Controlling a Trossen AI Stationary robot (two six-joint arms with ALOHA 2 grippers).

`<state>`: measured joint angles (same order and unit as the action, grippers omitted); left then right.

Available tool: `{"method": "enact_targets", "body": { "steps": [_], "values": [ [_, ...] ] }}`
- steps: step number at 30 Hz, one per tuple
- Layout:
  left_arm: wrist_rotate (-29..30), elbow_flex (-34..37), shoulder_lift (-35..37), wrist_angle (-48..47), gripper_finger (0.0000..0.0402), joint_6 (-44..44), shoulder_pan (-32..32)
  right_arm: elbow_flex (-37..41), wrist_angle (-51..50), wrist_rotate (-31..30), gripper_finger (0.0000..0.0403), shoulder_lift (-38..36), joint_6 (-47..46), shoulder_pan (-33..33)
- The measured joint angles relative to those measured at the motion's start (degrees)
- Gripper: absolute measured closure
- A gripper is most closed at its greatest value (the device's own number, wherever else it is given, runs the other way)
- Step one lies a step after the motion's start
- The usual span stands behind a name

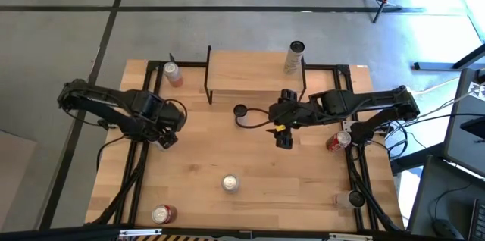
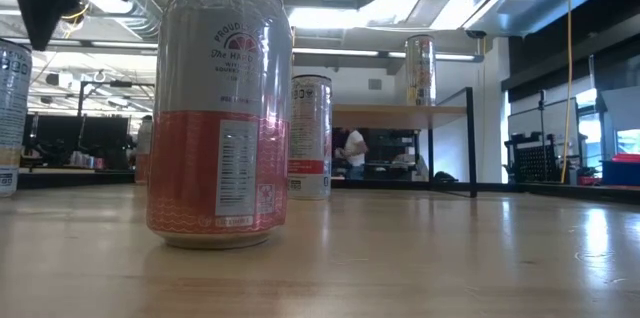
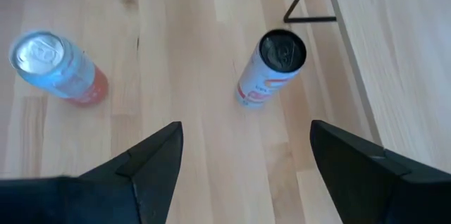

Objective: Place canned beverage on shelf
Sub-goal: Put the white and yellow soda can aligned with other white and yellow soda can on the shelf

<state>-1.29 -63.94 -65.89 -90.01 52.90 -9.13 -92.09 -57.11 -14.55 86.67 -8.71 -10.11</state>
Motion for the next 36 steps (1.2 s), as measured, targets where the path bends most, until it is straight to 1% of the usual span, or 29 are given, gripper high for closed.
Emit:
{"method": "enact_targets", "body": {
  "steps": [3,6,13,17,19,23,27,31,36],
  "values": [
    [-3.98,0.03,1.0,0.16,0.0076,-2.11,0.62,-0.02,0.87,0.0,0.0105,0.0,0.0,0.0],
    [-4.64,0.02,4.1,-0.29,0.0076,-1.52,0.56,-0.02,0.87,0.09,0.0105,0.0,-0.26,0.0],
    [-0.96,0.02,10.53,-0.03,0.0076,1.61,0.58,-0.02,1.23,0.14,0.0105,0.0,-1.66,0.0],
    [1.52,0.11,12.73,0.02,0.0076,1.02,0.01,-0.02,1.65,0.16,0.0105,0.0,-2.8,0.0],
    [2.58,0.41,13.28,-0.06,0.0076,-0.17,-0.29,-0.02,1.82,0.18,0.0105,0.0,-3.0,0.0],
    [2.58,1.46,13.05,0.08,0.0076,-6.2,-0.57,-0.02,1.91,0.18,0.0105,0.0,-3.2,0.0],
    [0.39,3.96,13.05,0.03,0.0076,-10.76,-1.54,-0.02,2.02,0.19,0.0105,0.0,-4.11,0.0],
    [-2.34,6.76,13.48,-0.04,0.0076,-12.36,-3.73,-0.02,2.02,0.2,0.0105,0.0,-4.52,0.0],
    [-0.78,7.58,13.45,0.0,0.0076,-12.55,-4.82,-0.02,2.47,0.2,0.0105,0.0,-4.54,0.0]
  ]
}}
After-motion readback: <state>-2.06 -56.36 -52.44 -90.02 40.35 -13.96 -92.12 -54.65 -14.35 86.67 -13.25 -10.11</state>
